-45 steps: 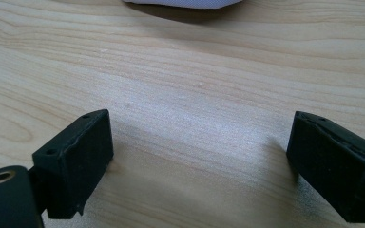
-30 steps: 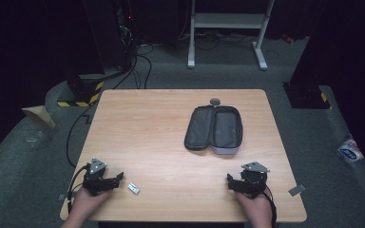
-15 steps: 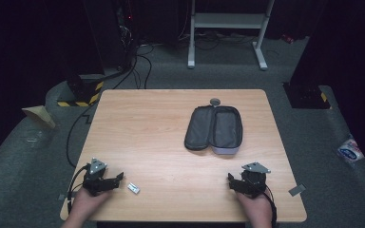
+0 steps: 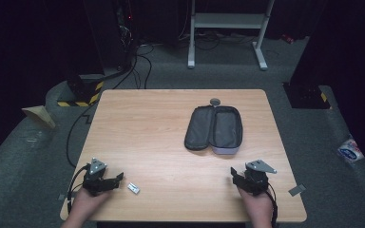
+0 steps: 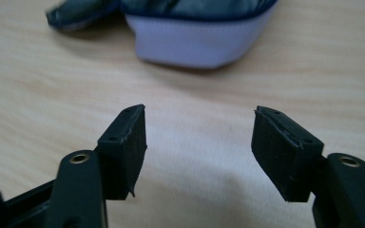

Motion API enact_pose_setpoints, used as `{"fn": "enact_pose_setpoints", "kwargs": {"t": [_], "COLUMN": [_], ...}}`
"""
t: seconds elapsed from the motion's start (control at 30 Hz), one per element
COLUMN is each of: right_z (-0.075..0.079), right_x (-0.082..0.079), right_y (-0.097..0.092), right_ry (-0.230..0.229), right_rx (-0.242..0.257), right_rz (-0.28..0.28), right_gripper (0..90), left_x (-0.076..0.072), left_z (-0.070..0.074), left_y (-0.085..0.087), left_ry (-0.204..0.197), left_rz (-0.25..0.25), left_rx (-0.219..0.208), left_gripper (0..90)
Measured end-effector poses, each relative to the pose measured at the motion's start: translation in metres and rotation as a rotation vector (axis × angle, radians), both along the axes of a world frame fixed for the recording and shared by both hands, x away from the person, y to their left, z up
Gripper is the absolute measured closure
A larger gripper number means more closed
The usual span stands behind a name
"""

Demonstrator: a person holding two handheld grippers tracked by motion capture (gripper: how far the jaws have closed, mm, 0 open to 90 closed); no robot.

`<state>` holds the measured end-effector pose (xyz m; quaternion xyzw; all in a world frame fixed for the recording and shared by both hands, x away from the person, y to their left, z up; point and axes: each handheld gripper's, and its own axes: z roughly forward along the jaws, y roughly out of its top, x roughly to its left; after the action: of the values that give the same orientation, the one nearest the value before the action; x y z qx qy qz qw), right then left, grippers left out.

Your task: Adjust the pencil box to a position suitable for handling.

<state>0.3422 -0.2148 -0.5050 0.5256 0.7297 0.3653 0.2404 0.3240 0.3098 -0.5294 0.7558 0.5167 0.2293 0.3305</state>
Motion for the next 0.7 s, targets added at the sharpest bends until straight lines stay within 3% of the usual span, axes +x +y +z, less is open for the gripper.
{"fn": "enact_pose_setpoints", "kwargs": {"t": [0.17,0.33,0.47,0.5,0.57,0.7], "right_z": [0.018,0.031,0.036,0.036,0.038,0.036], "right_x": [0.011,0.037,0.065,0.065,0.084,0.097], "right_y": [0.003,0.004,0.005,0.005,0.008,0.008], "right_ry": [-0.036,-0.057,-0.038,-0.038,-0.018,0.004], "right_rx": [0.03,0.024,0.002,0.002,-0.03,-0.034], "right_rz": [-0.008,-0.034,-0.054,-0.054,-0.074,-0.089], "right_gripper": [38.6,41.2,41.7,41.7,42.2,42.4], "left_x": [0.0,0.0,0.001,0.001,0.0,0.0], "left_z": [0.0,0.0,0.0,0.0,0.0,0.0], "left_y": [0.0,0.001,0.001,0.001,0.001,0.001], "left_ry": [-0.001,-0.001,-0.001,-0.001,-0.002,-0.003], "left_rz": [0.0,-0.007,-0.01,-0.01,-0.01,-0.009], "left_rx": [0.0,0.002,0.001,0.001,0.001,-0.004], "left_gripper": [17.1,17.3,17.6,17.6,17.8,18.0]}}
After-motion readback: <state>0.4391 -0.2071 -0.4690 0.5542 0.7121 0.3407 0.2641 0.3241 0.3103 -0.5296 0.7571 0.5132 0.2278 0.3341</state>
